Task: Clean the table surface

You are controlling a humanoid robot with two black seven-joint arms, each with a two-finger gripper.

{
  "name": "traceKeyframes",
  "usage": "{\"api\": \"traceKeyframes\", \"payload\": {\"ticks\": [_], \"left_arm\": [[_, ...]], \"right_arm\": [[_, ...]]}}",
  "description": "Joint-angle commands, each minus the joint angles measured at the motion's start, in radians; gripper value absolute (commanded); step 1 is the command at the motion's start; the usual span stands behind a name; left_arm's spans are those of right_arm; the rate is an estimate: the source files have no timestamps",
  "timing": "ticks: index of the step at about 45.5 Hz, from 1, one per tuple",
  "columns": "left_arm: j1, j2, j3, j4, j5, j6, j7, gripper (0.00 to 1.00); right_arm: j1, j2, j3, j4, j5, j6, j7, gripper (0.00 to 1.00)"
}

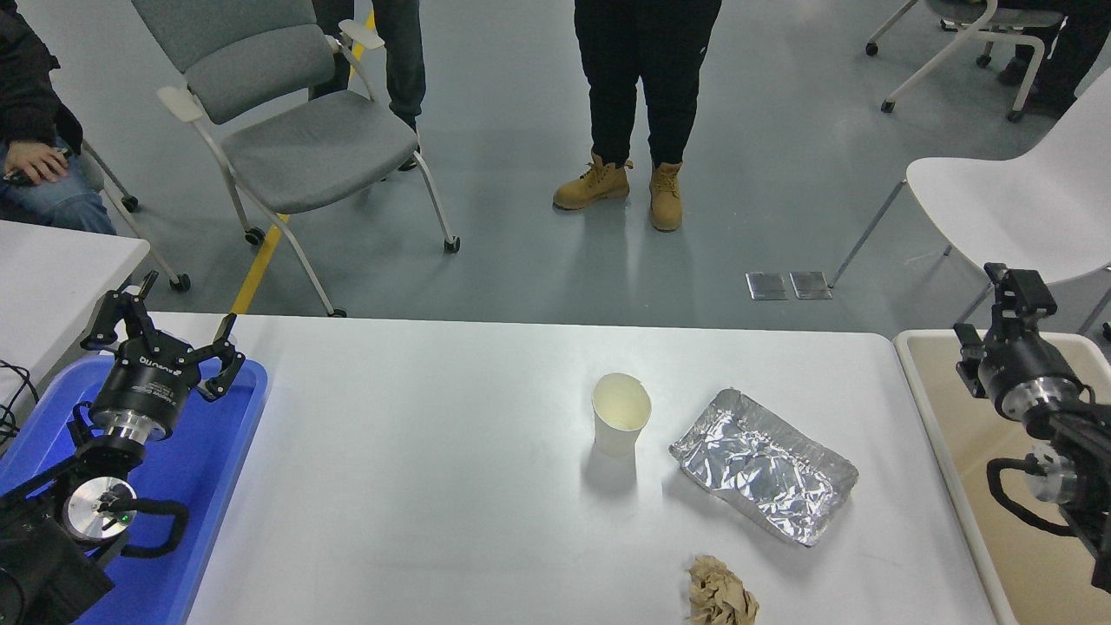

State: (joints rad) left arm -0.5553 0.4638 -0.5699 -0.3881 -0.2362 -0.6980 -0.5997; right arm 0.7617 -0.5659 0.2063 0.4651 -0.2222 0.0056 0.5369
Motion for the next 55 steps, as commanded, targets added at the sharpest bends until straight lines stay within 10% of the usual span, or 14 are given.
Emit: {"api": "traceKeyframes", "payload": {"ticks": [1, 25, 55], "left_arm": [[0.0, -0.001, -0.001, 0.0, 0.0, 0.0, 0.0, 1.0], [0.0, 0.001, -0.001, 0.0, 0.0, 0.0, 0.0, 1.0], [0.0, -0.001, -0.001, 0.0, 0.0, 0.0, 0.001, 1.0]], "right_arm": [[0.165, -0.072, -0.497, 0.003, -0.003, 0.034, 0.0, 0.99], [0.519, -0.189, -0.889, 0.286, -0.528, 0.07, 0.002, 0.99], [0.705, -0.167, -0.986, 0.573, -0.537, 0.166, -0.008, 0.99]]}}
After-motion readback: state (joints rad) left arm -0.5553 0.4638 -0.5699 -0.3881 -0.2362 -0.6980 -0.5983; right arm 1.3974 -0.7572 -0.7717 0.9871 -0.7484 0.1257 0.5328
